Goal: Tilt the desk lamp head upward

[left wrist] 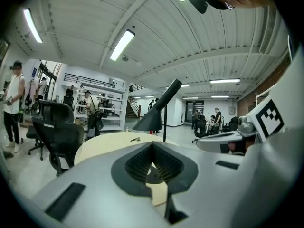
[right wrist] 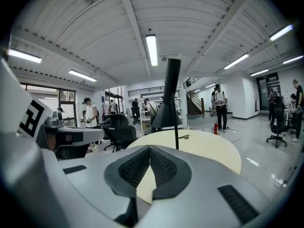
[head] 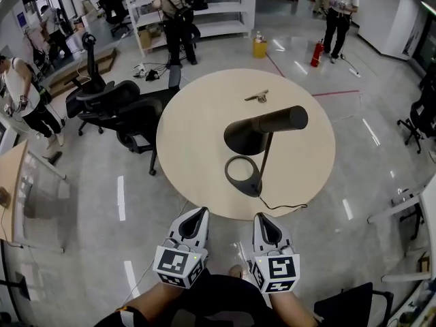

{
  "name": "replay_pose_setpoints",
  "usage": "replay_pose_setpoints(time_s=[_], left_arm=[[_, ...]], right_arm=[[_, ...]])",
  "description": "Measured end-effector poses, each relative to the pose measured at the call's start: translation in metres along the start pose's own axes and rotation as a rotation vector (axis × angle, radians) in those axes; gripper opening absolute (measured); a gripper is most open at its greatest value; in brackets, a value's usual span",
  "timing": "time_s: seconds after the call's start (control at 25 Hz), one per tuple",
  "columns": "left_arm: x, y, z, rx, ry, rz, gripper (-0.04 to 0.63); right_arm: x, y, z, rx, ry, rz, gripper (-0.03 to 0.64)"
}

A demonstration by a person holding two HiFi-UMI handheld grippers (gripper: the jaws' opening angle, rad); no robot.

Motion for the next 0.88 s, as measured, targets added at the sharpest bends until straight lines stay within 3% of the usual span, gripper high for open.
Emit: replay_pose_setpoints(time_s=[0.24,0.6,0.72,0.88], left_arm=[[-0.005,0.071,-0.051,0.164,-0.025,-0.032,0.046],[-0.03,0.161,-0.139,0.393,-0.064,-0.1,0.046],[-0.03,0.183,-0.161,0.479,-0.138,-0.137,0.046],[-0.021,0.204,-0.177,0.611,-0.315,-0.182,0.048]], right_arm=[[-0.013,0.04,0.022,0.2,0.037,0.009,0.015],[-0.076,0.08,0.02,0.5,0.071,0.097,0.015],[-0.1,0.081,0.018,0.586,0.056,0.146,0.016],[-0.13,0.067,0.021,0.71,0.041,0.206,0.016]])
Point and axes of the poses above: the fingertips, and each gripper's own axes: y forward along the fingers, z to its right, x out of its underside, the point moved 5 cm from there along -y, backward along the fingers, and after that the axes turned 8 degrees about z, right-handed, at the moved point
